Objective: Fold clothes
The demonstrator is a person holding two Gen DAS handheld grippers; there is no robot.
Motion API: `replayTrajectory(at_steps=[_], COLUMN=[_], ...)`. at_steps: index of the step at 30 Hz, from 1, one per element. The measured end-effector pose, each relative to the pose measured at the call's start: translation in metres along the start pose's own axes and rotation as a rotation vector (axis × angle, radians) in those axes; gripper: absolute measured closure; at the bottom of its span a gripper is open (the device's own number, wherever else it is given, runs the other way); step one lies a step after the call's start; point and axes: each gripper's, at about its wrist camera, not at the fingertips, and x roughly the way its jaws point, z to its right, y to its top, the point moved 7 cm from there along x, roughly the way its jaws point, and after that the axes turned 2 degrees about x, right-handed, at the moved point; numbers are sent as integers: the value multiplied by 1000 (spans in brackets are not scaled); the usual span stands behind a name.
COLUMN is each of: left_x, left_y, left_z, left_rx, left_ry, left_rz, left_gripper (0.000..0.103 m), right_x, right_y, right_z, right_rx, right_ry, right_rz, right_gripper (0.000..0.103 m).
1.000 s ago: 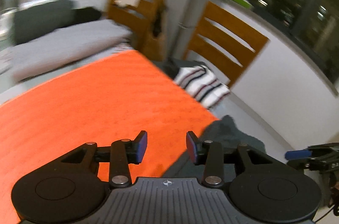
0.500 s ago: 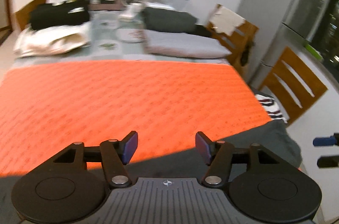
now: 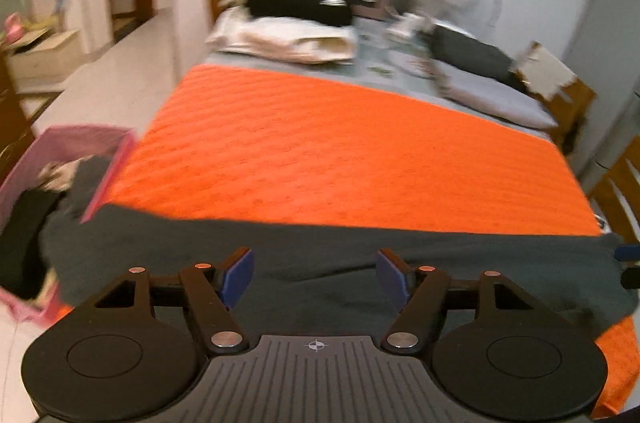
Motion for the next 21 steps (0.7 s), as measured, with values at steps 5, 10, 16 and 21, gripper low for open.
replayTrajectory(at_steps=[5,10,16,21], left_x=[-5,-1,17,45], left_y=[-3,2,8,9], left_z=[-62,-126,-198,-250], left_rx=[-43,-100,-158,-183], left_ry=[75,129,165,164], left_rz=[-10,-7,-7,-27], left_gripper=[33,32,32,32], right_x=[30,62,93,109], right_y=[4,7,8,3], right_z=[-37,-74,-112,-132], right_rx=[-17,-28,-21,-1], right_ry=[15,18,-4,-52], right_rz=[-37,-61,-75,-76], right_gripper=[3,3,4,7])
